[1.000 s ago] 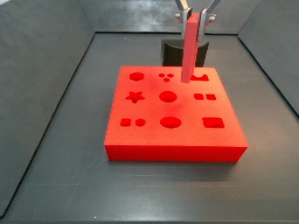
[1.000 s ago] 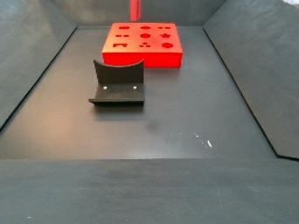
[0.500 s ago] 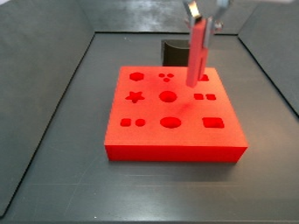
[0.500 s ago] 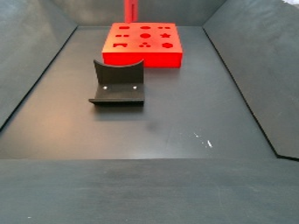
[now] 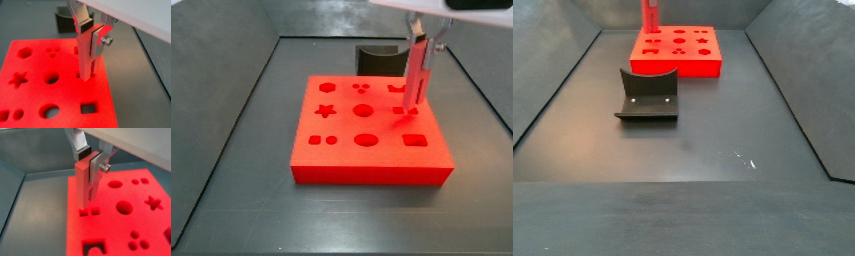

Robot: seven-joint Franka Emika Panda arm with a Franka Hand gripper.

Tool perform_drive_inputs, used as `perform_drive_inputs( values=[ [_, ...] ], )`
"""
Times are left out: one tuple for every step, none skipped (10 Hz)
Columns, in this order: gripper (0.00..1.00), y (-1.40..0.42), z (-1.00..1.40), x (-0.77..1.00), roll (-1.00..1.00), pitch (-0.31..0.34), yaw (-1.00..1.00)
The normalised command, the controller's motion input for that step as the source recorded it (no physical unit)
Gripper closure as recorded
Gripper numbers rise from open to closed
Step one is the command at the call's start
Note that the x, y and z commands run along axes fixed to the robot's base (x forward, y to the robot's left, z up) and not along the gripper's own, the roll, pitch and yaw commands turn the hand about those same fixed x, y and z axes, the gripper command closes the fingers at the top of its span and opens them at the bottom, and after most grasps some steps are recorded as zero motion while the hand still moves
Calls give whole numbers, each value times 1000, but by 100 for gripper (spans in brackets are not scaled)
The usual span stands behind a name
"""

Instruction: Insert the double-square object.

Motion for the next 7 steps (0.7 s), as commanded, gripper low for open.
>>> perform_drive_inputs(
  values=[
    [100,83,-183,0,56,170,-860],
    [100,0,-40,-43,104,237,-829],
    [100,0,0,-131,123,306,-800],
    [100,0,60,-143,136,304,-786],
    [100,0,57,-40,134,251,-760],
    [100,0,34,0,143,234,-711],
    [100,0,6,11,160,244,-617]
  ],
)
